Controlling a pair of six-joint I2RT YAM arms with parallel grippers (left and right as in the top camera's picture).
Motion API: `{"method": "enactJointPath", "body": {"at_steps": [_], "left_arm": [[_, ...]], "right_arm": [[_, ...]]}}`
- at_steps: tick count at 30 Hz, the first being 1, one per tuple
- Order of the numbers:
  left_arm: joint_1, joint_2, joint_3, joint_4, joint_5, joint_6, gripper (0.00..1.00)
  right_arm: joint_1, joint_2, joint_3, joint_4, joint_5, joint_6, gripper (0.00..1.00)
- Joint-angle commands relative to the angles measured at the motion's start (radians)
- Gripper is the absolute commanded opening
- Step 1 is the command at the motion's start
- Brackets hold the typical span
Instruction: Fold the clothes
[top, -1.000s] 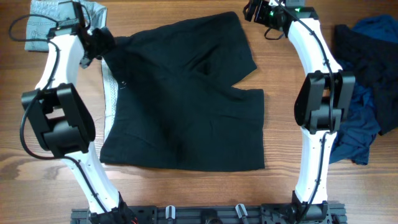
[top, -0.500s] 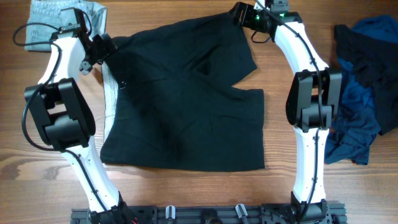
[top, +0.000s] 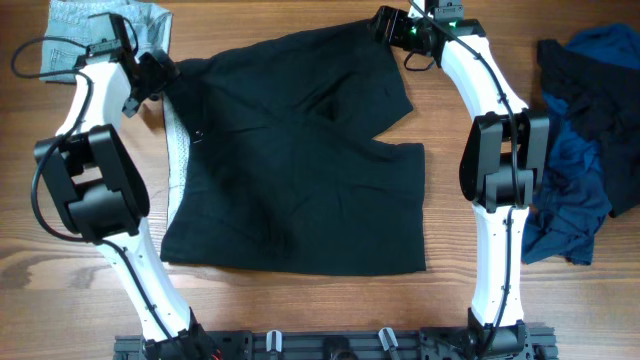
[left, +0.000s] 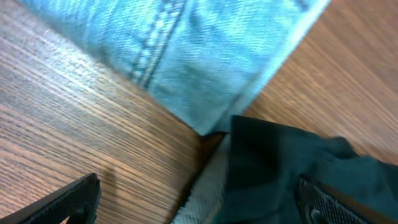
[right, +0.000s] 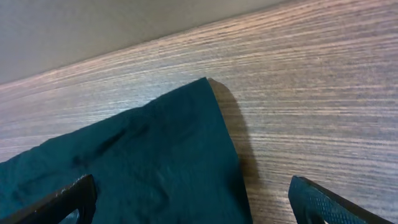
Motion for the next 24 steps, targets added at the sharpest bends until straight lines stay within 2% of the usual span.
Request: {"method": "enactJointPath", "body": {"at_steps": [1, 9, 17, 20, 24], "left_arm": [[0.004, 0.038, -0.001, 0.002, -0.006, -0.024, 1.00], [0.006, 0.037, -0.001, 0.008, -0.006, -0.024, 1.00], [0.011, -0.043, 0.001, 0.035, -0.005, 0.003, 1.00], [0.004, -0.121, 0.001, 0.040, -0.006, 0.060, 1.00], [-0.008, -0.233, 0.001, -0.021, 0.034, 0.080, 1.00]], "right_arm": [[-0.001, 0.025, 0.005, -0.007, 0.013, 0.006, 0.99], [-0.003, 0.017, 0.007, -0.094, 0.032, 0.006, 0.99], [-0.021, -0.109, 0.007, -0.117, 0.134, -0.029, 1.00], [-0.027, -0.193, 0.007, -0.185, 0.191, -0.048, 1.00], [-0.029, -0.305, 0.007, -0.383, 0.243, -0.047, 1.00]]}}
